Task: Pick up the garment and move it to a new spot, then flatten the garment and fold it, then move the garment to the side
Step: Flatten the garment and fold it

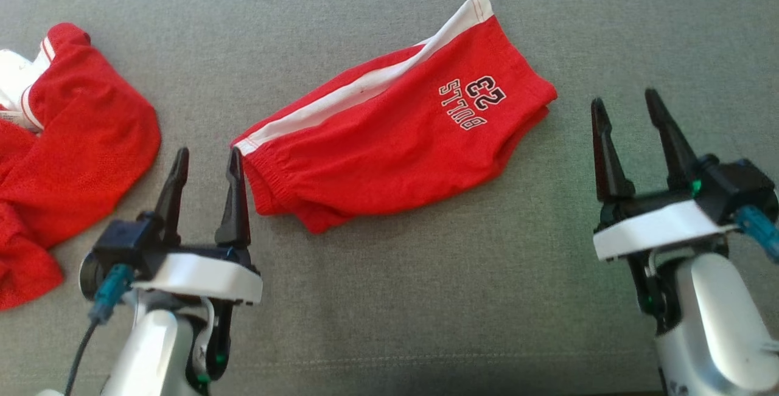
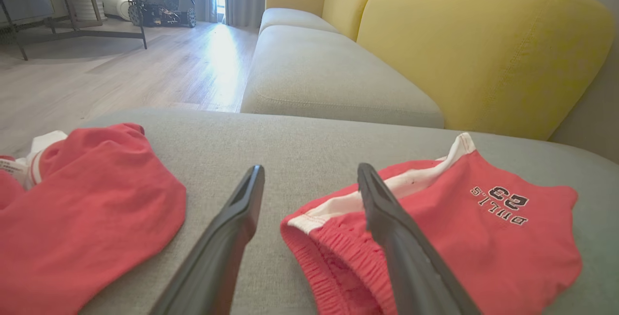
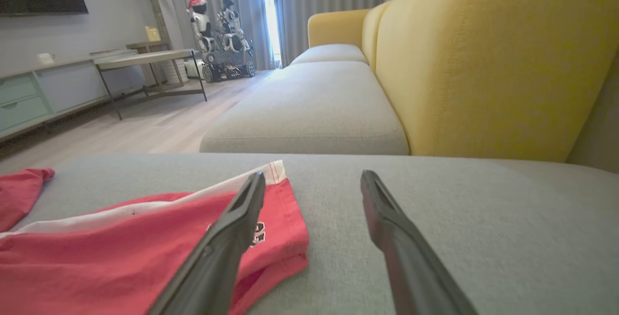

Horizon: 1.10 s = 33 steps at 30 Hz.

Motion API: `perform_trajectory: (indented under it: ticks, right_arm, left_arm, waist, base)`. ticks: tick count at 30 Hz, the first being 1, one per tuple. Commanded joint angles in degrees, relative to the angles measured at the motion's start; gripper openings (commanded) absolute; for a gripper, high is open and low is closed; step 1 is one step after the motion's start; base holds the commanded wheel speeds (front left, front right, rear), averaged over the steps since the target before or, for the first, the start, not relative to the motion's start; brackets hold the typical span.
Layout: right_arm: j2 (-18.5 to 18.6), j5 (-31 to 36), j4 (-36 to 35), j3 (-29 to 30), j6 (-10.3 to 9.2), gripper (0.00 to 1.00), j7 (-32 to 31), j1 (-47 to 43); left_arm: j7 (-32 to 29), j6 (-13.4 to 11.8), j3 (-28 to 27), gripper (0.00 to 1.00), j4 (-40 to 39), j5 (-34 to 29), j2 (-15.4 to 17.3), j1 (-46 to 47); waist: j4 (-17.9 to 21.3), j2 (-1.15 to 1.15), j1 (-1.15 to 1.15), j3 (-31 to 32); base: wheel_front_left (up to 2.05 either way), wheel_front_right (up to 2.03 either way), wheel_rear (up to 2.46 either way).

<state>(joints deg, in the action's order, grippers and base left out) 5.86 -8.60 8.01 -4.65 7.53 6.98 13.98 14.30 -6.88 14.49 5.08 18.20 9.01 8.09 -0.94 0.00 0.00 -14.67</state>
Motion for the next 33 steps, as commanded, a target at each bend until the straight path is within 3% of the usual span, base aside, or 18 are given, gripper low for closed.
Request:
perform_trajectory:
  ticks: [1,23,29,33]
  right_arm:
    - [-0.7,0.6,-3.3,-0.7,-0.04,1.0,-1.0,0.0]
    - [-2.0,2.5,-7.9,0.5,-0.04,1.0,-5.3,-3.2]
    - [-1.0,2.8,-6.2,0.9,-0.04,1.0,-6.5,-0.7]
    - [-0.1,2.7,-1.4,0.4,-0.04,1.0,-7.3,3.8]
  left_arm:
    - [0.7,-0.3,-1.5,1.0,-1.2,-0.6,1.3,0.5]
    - [0.7,0.1,-0.6,1.0,0.4,-1.7,1.1,1.3]
    - [0.7,0.4,-0.1,1.0,0.0,-2.3,0.6,2.9]
    - [0.7,0.9,0.1,1.0,-0.3,-2.7,0.1,4.5]
  waist:
    - [0.1,0.0,0.0,0.0]
    - [-1.2,0.0,0.0,0.0]
    - [-2.5,0.0,0.0,-1.9]
    - [-3.6,0.0,0.0,-3.9]
  base:
    - [0.0,0.0,0.0]
    - [0.0,0.0,0.0]
    - [0.0,0.0,0.0]
    - [0.0,0.0,0.0]
